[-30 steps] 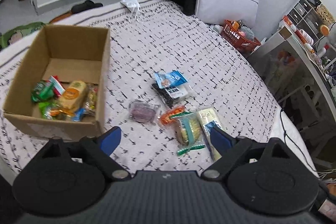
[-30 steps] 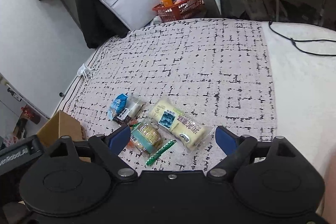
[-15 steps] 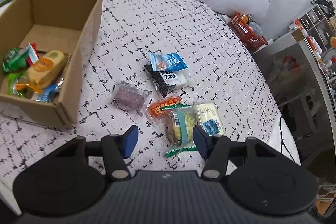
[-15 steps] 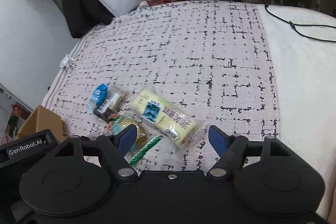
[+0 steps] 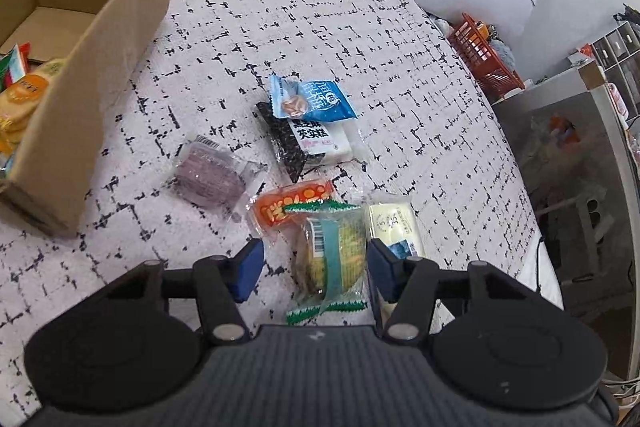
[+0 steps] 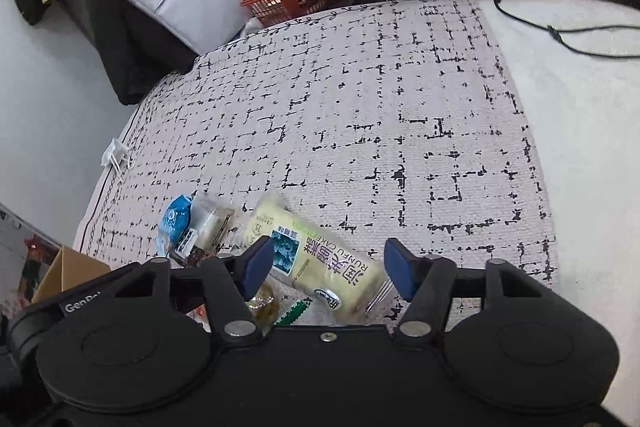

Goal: Organize snacks
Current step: 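Grasp the clear-wrapped round pastry with the left gripper while the right gripper grasps the yellow bread roll, then carry the round pastry and yellow bread roll with both grippers over the box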

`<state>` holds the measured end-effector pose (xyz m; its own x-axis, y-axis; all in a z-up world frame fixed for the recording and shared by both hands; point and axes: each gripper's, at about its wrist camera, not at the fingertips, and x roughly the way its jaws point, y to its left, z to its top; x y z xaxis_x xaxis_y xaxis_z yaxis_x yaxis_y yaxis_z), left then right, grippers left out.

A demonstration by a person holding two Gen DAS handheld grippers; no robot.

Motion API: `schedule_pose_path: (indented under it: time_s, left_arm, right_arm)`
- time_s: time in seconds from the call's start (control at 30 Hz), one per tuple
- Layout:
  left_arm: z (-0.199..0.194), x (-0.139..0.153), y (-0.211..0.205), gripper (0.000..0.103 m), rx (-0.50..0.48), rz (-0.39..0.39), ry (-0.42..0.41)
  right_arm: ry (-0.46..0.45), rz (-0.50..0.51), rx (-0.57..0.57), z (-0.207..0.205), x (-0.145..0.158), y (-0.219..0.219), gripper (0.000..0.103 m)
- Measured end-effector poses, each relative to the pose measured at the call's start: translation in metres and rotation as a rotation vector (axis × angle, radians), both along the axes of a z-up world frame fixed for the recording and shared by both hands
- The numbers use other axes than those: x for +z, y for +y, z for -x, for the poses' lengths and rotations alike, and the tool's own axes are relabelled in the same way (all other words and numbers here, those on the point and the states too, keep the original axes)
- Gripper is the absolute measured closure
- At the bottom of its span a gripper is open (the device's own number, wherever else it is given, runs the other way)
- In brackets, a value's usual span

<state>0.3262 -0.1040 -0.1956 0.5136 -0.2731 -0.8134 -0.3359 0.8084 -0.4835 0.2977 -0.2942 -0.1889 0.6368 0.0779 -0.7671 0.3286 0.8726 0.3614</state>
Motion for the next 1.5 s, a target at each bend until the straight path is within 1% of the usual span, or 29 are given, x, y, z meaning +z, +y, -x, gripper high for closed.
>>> schedule_pose_path:
  time_s: [0.17, 0.27, 0.37, 0.57, 0.67, 0.73, 0.83, 0.97, 1.1, 1.23, 1.33, 1.4, 1.5]
  left_arm:
    - [-0.008, -0.007, -0.01, 0.046, -0.008, 0.0, 0.011]
    - [-0.013, -0.011, -0.016, 0.046, -0.022, -0.01, 0.016]
    - [-0.017, -0.016, -0.022, 0.05, -0.05, -0.032, 0.03]
    - [-0.022, -0.022, -0.028, 0.05, -0.092, -0.068, 0.05]
    - [-0.023, -0.024, -0.031, 0.05, -0.115, -0.089, 0.043]
    - [-0.023, -0.024, -0.029, 0.057, -0.121, -0.091, 0.033]
    - [-0.021, -0.024, -0.025, 0.06, -0.126, -0.082, 0.028]
    - [-0.015, -0.018, -0.016, 0.06, -0.123, -0.096, 0.015]
    - [-0.01, -0.009, -0.004, 0.06, -0.112, -0.093, 0.003]
    - [-0.003, 0.005, 0.007, 0.06, -0.093, -0.094, -0.013]
    - [0.004, 0.016, 0.016, 0.06, -0.076, -0.099, -0.03]
    - [0.008, 0.022, 0.023, 0.06, -0.059, -0.106, -0.041]
    - [0.013, 0.028, 0.033, 0.06, -0.037, -0.114, -0.057]
  right_arm:
    - [0.017, -0.022, 0.004, -0.003, -0.007, 0.0, 0.054]
    - [0.051, -0.029, 0.015, -0.004, -0.013, 0.001, 0.059]
    - [0.073, -0.044, 0.024, -0.001, -0.015, 0.002, 0.064]
    - [0.114, -0.047, 0.066, 0.002, -0.018, 0.009, 0.065]
    - [0.122, -0.064, 0.075, 0.004, -0.017, 0.01, 0.063]
    - [0.118, -0.067, 0.072, 0.003, -0.017, 0.01, 0.063]
    - [0.116, -0.057, 0.074, 0.002, -0.018, 0.012, 0.06]
    - [0.102, -0.039, 0.077, -0.002, -0.02, 0.015, 0.051]
    - [0.08, 0.037, 0.106, -0.006, -0.017, 0.025, 0.05]
    - [0.032, 0.096, 0.141, -0.008, -0.012, 0.035, 0.039]
    - [0.004, 0.166, 0.165, -0.011, -0.01, 0.044, 0.02]
    - [0.016, 0.201, 0.191, -0.015, -0.015, 0.05, 0.02]
    - [0.056, 0.221, 0.198, -0.02, -0.028, 0.052, 0.021]
